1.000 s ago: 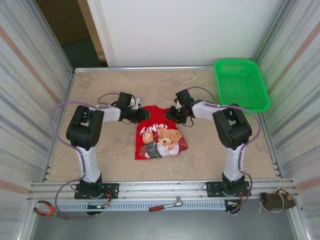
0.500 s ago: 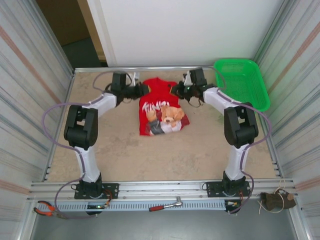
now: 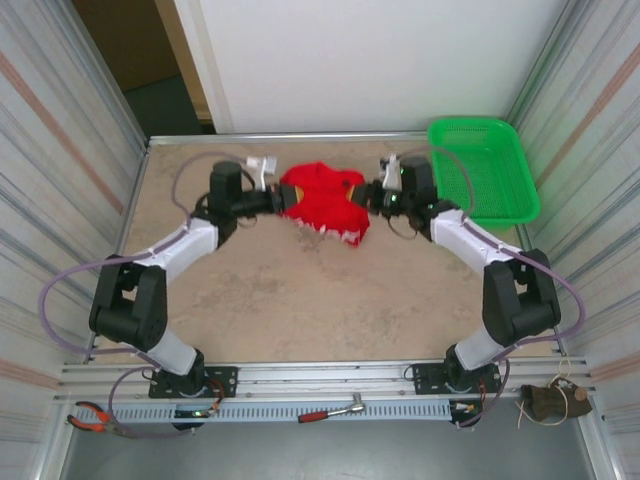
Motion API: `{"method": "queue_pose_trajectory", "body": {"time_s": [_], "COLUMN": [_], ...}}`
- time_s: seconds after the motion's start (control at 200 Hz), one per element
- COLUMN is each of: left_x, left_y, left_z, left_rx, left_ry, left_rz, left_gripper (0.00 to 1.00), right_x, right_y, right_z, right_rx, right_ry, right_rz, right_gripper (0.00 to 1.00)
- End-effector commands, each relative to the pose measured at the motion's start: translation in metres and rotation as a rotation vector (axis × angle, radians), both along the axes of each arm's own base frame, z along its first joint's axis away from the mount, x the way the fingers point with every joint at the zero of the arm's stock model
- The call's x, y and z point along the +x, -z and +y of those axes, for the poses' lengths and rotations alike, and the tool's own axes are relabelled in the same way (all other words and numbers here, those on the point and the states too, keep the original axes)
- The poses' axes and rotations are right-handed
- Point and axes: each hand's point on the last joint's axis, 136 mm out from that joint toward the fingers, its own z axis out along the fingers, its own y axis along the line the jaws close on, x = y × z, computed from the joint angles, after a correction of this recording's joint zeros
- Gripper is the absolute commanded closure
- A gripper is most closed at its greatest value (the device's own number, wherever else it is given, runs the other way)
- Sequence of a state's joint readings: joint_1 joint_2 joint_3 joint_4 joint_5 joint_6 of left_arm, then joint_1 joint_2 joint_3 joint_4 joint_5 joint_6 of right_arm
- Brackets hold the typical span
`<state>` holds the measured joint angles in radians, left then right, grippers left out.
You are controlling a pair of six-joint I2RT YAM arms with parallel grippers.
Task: Fold the inside-out t-shirt
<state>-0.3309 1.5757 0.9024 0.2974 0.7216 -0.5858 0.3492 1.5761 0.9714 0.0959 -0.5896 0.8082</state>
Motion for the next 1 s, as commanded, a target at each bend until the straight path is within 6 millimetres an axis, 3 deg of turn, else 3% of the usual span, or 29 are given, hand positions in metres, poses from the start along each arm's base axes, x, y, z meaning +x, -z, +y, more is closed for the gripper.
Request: {"method": "queue_pose_trajectory", "body": {"time_s": [0.0,0.115,0.301,0.401,0.491,0.626,0.746,0.817,0.892,0.992], "left_x": [-0.009,-0.011,0.010,0.022,0.032,0.047,0.064,0.072,0.077,0.075], "left_y": [0.047,0.067,0.065,0.075,0.095,0.131,0.146,0.139,0.118,0.075], "left_z": [0.014,0.016,0.021,0.024,0.025,0.027,0.037,0.043,0.048,0.057], "left_rx": [0.030,0.062,0.157,0.202,0.242,0.305,0.336,0.328,0.313,0.281], "left_ry": [-0.073,-0.081,-0.101,-0.119,-0.125,-0.135,-0.181,-0.194,-0.198,-0.226], "left_rz": [0.060,0.093,0.067,0.077,0.111,0.167,0.183,0.173,0.136,0.060], "left_gripper": [1.00,1.00,1.00,1.00,1.00,0.86,0.71,0.64,0.54,0.39], "right_x": [-0.010,-0.013,0.009,0.024,0.035,0.046,0.059,0.064,0.063,0.053], "right_y": [0.047,0.068,0.064,0.069,0.090,0.126,0.132,0.121,0.101,0.070], "right_z": [-0.004,-0.002,-0.005,-0.009,-0.013,-0.018,-0.029,-0.039,-0.052,-0.068], "right_rx": [-0.014,-0.042,-0.088,-0.128,-0.159,-0.210,-0.270,-0.299,-0.327,-0.336], "right_ry": [0.062,0.065,0.070,0.082,0.097,0.128,0.170,0.187,0.207,0.235], "right_rz": [0.088,0.133,0.124,0.136,0.184,0.252,0.246,0.224,0.181,0.126], "right_gripper": [1.00,1.00,1.00,1.00,1.00,1.00,0.73,0.61,0.52,0.50]}}
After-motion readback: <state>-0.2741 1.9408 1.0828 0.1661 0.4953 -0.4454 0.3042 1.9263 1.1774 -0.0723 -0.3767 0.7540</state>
